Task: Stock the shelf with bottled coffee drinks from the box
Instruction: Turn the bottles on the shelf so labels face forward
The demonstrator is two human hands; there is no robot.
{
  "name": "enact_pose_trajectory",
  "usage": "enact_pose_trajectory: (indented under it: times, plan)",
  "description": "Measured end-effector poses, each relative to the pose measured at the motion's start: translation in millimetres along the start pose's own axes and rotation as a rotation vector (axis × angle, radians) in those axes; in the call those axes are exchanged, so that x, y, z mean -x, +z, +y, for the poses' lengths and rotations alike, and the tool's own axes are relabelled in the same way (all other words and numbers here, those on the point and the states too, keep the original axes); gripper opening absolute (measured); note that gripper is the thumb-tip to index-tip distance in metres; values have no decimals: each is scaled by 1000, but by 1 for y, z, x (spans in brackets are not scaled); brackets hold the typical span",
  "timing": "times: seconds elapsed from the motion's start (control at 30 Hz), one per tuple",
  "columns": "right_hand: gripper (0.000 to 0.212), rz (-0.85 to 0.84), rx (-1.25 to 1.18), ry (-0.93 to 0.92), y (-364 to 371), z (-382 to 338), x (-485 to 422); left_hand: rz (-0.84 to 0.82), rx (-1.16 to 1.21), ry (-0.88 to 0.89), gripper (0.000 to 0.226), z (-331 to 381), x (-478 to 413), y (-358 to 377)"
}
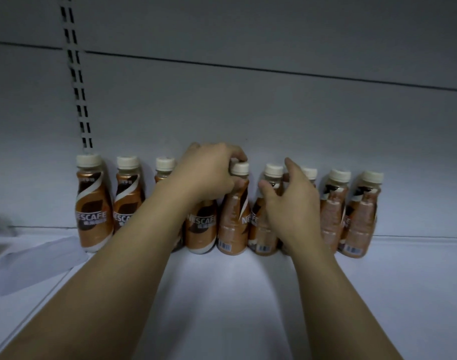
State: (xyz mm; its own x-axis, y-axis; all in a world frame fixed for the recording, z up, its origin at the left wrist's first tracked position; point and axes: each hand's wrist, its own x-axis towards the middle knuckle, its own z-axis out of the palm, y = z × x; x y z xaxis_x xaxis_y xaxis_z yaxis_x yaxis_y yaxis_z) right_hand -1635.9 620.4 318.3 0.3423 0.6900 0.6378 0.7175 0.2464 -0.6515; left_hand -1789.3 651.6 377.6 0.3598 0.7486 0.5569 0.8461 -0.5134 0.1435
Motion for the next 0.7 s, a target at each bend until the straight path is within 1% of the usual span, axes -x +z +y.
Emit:
enact_pose_trajectory:
  times: [0.1,0.2,0.27,0.33,0.57,0.7]
  plan:
    - [63,-17,45,-37,0,2,-3,-82,25,-50,46,1,-8,-3]
    - [64,-4,77,-44,2,4,-3,-39,-27,-83,51,8,-15,-1]
    - [63,8,61,-20,4,4,-3,-11,-25,-95,47,8,-18,-1]
    - [62,22,43,-9,4,5,-1,-19,21,-107,43,8,-20,-3]
    - [62,126,158,-20,8,0,-2,-41,112,-72,42,6,-16,-5]
    - [54,132,181,-19,9,1,-3,-51,162,-56,39,5,-12,-8]
